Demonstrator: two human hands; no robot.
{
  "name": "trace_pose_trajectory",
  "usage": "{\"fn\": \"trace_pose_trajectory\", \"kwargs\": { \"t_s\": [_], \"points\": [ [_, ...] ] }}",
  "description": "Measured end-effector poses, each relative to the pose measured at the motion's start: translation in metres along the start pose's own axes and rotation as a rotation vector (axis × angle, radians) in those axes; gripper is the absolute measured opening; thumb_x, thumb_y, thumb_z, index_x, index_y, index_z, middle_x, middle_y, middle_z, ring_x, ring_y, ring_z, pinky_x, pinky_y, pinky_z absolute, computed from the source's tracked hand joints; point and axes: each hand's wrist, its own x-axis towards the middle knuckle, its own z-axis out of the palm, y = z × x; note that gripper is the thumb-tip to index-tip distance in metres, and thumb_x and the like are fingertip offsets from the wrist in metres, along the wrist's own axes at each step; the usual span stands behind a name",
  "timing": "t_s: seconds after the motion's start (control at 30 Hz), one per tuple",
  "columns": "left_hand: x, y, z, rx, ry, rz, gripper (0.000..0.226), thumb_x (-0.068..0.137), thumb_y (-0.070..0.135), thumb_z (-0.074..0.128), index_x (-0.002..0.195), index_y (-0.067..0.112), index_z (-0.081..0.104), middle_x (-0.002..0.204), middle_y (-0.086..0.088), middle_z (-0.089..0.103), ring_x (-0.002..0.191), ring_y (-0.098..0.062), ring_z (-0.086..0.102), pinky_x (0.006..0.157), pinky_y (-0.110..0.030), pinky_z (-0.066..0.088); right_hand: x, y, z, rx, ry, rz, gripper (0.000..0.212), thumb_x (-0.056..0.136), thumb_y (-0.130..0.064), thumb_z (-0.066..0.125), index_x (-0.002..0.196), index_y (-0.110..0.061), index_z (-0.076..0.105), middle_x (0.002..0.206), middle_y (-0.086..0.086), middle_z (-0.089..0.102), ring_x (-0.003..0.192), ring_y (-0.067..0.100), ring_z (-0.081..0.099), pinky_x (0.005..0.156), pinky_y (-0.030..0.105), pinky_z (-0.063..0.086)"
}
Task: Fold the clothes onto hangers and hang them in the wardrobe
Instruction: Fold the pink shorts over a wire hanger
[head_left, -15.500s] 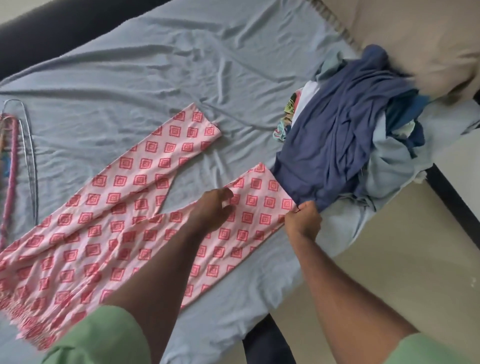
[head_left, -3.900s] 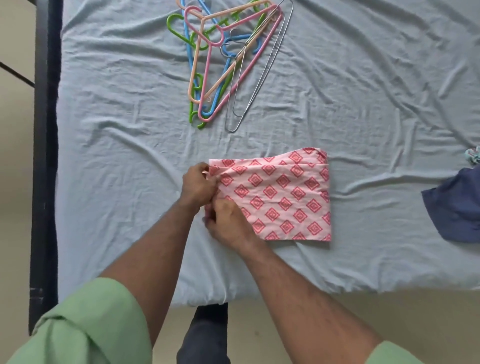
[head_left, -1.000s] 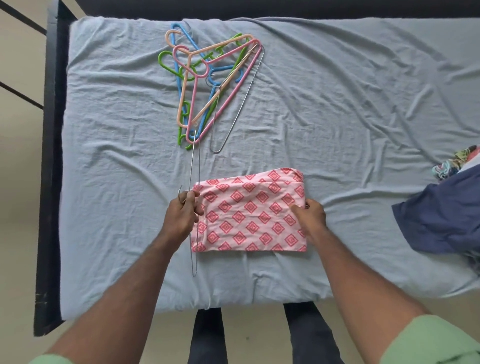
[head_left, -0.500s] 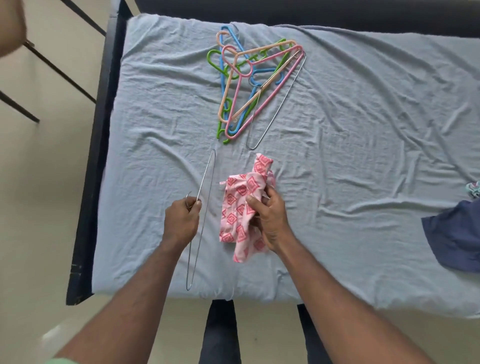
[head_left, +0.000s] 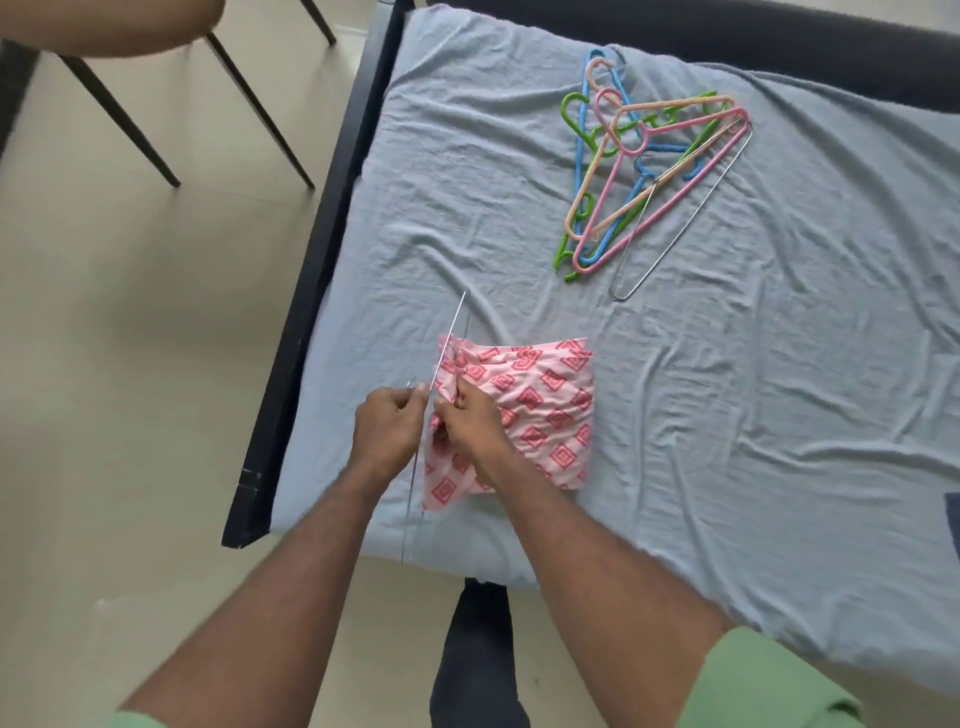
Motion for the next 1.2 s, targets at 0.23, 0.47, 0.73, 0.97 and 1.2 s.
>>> {"fn": "trace_pose_trajectory", "kwargs": {
  "t_s": [0.23, 0.47, 0.73, 0.97, 1.2],
  "points": [
    [0.013, -0.029, -0.032, -0.130, -0.033, -0.088, 0.037, 0.102, 0.032, 0.057, 0.082, 0.007, 0.076, 0.071, -0.010, 0.071, 0.066, -0.020, 0.066, 0.077, -0.045, 0.061, 0.001, -0.007, 0.040, 0.127, -0.179, 0.051, 0.017, 0.101, -0.012, 0.054, 0.100, -0.021, 0.069, 0.079, 0.007, 0.072, 0.069, 0.021, 0.068, 0.067, 0.039, 0.061],
    [0.018, -0.031, -0.046, -0.280, -0.061, -0.178, 0.033, 0.103, 0.032, 0.055, 0.083, 0.018, 0.076, 0.076, -0.007, 0.071, 0.072, -0.019, 0.064, 0.072, -0.031, 0.050, 0.020, -0.026, 0.065, 0.317, -0.212, 0.118, 0.024, 0.096, -0.002, 0.057, 0.110, -0.017, 0.068, 0.068, 0.004, 0.065, 0.053, 0.018, 0.060, 0.057, 0.035, 0.051],
    [0.022, -0.041, -0.058, -0.530, -0.201, -0.157, 0.033, 0.105, 0.027, 0.052, 0.110, 0.004, 0.074, 0.077, -0.006, 0.069, 0.069, -0.013, 0.060, 0.055, -0.021, 0.040, 0.026, -0.048, 0.060, 0.568, -0.530, 0.344, 0.039, 0.096, 0.013, 0.047, 0.123, -0.011, 0.062, 0.080, 0.009, 0.069, 0.045, 0.008, 0.057, 0.053, 0.022, 0.053],
    [0.026, -0.027, -0.050, -0.431, -0.196, -0.118, 0.034, 0.103, 0.030, 0.055, 0.104, 0.003, 0.075, 0.081, -0.006, 0.068, 0.075, -0.015, 0.059, 0.058, -0.025, 0.038, 0.020, -0.042, 0.073, 0.627, -0.138, 0.298, 0.035, 0.096, 0.008, 0.043, 0.129, 0.005, 0.057, 0.060, 0.004, 0.061, 0.034, 0.002, 0.042, 0.035, 0.015, 0.034],
    [0.017, -0.006, -0.015, -0.447, -0.260, -0.095, 0.036, 0.106, 0.029, 0.050, 0.102, 0.004, 0.076, 0.085, -0.005, 0.071, 0.065, -0.005, 0.062, 0.047, -0.011, 0.041, -0.021, -0.017, 0.029, 0.338, 0.217, -0.137, 0.027, 0.094, 0.008, 0.051, 0.102, -0.010, 0.069, 0.092, 0.005, 0.072, 0.080, 0.012, 0.068, 0.071, 0.026, 0.057]
  ]
}}
